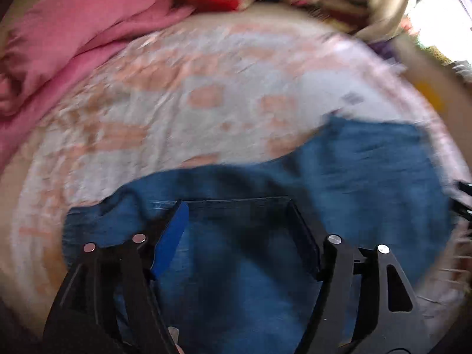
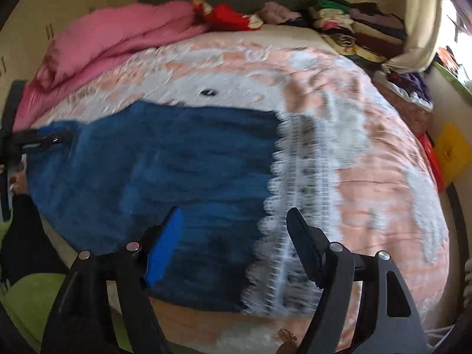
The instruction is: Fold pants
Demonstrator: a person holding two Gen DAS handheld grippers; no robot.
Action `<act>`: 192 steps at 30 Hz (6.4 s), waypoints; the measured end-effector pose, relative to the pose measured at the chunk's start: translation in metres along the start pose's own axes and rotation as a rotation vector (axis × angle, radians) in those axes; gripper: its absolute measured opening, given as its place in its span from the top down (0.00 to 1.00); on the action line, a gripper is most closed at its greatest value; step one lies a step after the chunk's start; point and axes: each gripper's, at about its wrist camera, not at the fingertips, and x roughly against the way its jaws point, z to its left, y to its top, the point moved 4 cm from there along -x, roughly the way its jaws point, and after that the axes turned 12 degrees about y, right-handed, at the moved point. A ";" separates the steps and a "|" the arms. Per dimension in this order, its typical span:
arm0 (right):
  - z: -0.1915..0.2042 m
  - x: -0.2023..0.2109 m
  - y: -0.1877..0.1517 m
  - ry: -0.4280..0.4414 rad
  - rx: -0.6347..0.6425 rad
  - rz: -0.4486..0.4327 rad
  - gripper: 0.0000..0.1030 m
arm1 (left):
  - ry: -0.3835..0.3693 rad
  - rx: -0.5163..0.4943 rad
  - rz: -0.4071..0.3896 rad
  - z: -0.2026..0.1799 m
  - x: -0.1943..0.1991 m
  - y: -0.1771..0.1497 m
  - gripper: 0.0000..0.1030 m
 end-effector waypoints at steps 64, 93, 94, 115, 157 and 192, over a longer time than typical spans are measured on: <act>0.044 0.063 -0.024 0.056 -0.059 -0.071 0.19 | -0.142 -0.206 -0.070 -0.076 0.084 -0.050 0.09; 0.012 0.128 -0.018 -0.041 -0.097 -0.237 0.09 | -0.185 -0.206 -0.197 -0.102 0.133 0.012 0.09; 0.010 0.129 -0.018 -0.046 -0.101 -0.241 0.09 | -0.188 -0.214 -0.207 -0.105 0.135 0.016 0.09; -0.030 0.109 -0.043 -0.055 -0.222 -0.206 0.09 | -0.307 -0.354 -0.172 -0.208 0.089 0.085 0.09; -0.057 0.026 -0.056 0.127 -0.399 -0.121 0.34 | -0.503 -0.521 -0.081 -0.312 -0.009 0.084 0.51; -0.012 0.066 -0.015 0.252 -0.220 -0.246 0.72 | -0.655 -0.386 -0.139 -0.273 0.034 0.093 0.93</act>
